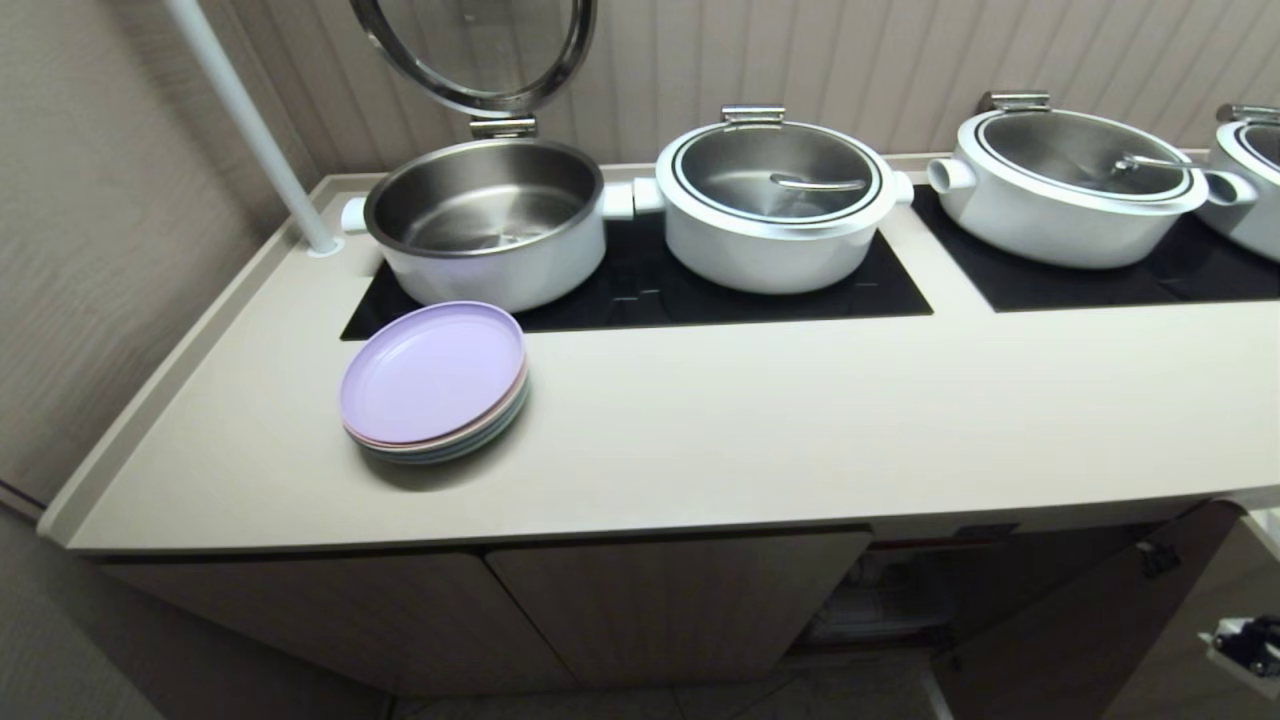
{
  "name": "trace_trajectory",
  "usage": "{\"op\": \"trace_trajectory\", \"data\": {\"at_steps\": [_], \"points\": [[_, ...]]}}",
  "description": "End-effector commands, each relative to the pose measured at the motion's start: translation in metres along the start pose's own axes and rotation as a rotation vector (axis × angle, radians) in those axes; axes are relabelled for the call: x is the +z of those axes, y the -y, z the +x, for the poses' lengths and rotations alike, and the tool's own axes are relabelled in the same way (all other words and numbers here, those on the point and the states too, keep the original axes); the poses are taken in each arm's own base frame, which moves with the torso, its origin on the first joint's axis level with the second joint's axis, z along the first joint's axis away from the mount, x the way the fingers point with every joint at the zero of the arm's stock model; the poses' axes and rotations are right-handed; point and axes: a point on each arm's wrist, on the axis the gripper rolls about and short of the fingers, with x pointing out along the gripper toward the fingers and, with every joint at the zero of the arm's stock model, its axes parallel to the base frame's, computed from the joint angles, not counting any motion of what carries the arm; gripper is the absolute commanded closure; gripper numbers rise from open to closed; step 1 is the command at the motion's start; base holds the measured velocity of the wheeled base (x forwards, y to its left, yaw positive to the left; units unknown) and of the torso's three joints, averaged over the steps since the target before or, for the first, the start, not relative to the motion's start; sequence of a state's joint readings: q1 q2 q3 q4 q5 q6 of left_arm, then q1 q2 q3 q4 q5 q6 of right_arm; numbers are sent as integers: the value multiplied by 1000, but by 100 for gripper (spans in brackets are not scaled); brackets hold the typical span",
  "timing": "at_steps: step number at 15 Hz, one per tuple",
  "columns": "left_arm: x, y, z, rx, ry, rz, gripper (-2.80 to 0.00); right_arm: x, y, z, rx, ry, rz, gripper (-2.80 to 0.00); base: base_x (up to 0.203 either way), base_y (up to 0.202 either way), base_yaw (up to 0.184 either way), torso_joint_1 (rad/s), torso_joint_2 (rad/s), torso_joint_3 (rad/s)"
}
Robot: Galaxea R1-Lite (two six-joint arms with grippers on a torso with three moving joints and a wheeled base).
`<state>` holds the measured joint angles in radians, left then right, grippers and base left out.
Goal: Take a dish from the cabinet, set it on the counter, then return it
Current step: Place it on the table
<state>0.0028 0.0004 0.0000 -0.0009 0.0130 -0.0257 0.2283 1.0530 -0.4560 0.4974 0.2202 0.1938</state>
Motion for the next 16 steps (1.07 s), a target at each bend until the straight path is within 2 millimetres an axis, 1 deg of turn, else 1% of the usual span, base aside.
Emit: {"op": "trace_trajectory", "data": {"at_steps": [1,4,6,9,16], "points": [[0,0,0,1,1,0,0,2,-2,-2,21,5,-1,0,0,0,0,0,0,0],[0,0,0,1,1,0,0,12,-5,-7,44,33,-1,0,0,0,0,0,0,0],[0,0,0,1,1,0,0,23,-7,-7,44,31,-2,0,0,0,0,0,0,0],[0,0,0,1,0,0,0,50,-13,-8,46,40,-5,0,0,0,0,0,0,0],[0,0,0,1,0,0,0,120,-26,-1,53,66,-14,0,0,0,0,0,0,0]]}}
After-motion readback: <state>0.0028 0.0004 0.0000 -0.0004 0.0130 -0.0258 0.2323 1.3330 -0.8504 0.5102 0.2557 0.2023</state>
